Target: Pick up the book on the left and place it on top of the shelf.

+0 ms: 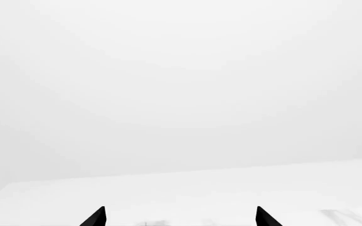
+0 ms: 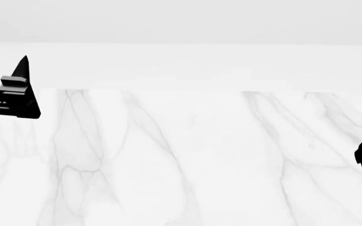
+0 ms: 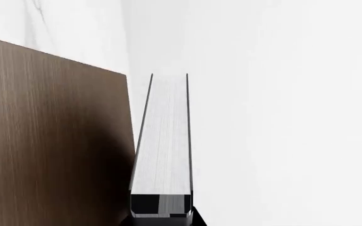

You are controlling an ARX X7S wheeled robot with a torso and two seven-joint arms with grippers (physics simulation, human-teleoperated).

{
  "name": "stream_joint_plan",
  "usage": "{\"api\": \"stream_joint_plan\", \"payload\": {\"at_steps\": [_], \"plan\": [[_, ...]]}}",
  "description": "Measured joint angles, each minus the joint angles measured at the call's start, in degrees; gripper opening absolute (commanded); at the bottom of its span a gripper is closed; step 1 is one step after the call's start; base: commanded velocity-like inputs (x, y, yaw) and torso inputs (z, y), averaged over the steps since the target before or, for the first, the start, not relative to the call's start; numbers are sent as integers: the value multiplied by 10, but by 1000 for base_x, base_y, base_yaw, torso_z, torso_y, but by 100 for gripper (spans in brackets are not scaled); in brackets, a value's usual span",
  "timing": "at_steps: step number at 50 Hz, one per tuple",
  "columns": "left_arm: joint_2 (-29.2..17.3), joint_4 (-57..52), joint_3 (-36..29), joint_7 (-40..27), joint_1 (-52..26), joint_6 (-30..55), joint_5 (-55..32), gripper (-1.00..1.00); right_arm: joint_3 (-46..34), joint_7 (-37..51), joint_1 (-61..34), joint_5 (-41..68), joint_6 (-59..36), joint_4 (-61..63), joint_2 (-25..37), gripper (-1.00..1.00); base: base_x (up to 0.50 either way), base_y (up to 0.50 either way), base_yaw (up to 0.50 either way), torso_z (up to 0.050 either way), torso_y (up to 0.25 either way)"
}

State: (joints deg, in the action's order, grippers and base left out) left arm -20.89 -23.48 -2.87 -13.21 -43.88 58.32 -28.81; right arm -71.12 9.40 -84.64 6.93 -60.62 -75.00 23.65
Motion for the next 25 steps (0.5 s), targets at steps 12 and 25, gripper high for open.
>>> {"api": "stream_joint_plan", "payload": {"at_steps": [12,25], "plan": [[-1,1,0,-1,2,-2,-3,100,-2,-12,13,-1,-33,0,6,-100,0,0,0,0,1],[-3,1,2,-3,3,-3,-5,100,1,-22,28,-16,-46,5,2,-100,0,0,0,0,2]]}}
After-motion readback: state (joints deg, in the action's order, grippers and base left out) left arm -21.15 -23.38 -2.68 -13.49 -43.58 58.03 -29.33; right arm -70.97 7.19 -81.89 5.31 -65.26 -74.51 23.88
